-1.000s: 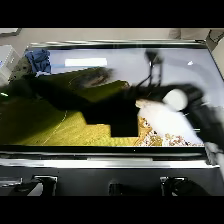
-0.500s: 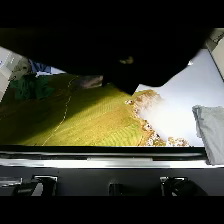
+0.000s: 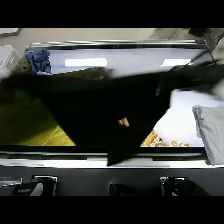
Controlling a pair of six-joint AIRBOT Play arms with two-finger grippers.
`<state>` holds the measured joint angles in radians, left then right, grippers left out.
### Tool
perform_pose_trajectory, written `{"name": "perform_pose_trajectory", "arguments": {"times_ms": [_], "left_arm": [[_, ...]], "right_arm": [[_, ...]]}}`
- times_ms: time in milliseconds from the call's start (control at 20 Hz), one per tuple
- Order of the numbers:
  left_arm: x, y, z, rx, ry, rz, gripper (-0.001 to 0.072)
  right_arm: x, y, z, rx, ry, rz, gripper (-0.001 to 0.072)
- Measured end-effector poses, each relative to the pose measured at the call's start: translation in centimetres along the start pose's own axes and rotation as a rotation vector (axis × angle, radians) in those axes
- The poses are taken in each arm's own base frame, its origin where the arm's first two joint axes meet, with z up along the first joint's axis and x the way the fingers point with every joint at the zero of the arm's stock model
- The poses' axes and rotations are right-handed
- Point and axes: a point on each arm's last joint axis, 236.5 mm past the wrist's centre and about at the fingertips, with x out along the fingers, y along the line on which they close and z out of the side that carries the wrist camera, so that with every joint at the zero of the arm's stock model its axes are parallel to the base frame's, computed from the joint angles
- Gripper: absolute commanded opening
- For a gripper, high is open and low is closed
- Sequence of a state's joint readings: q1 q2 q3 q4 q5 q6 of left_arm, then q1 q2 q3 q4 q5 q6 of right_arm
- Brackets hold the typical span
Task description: Fold the clothes and pants, and hang the long-sleeved shirts on hangers.
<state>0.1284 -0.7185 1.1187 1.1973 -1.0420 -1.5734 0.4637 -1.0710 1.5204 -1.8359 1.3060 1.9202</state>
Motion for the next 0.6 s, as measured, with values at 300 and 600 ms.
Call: {"name": "perform_pose_trajectory", "arguments": {"times_ms": [300,600], "left_arm": [[14.4,5.8,-11.9,-0.228,0.404,0.047,0.0087],[16.9,6.7,-14.9,-0.262,0.605,0.008,0.0710]], "right_arm": [[18.1,6.6,-7.1,0.257,0.160,0.092,0.0082],[20.3,1.0,-4.6,0.489,0.169,0.079,0.0569]]}}
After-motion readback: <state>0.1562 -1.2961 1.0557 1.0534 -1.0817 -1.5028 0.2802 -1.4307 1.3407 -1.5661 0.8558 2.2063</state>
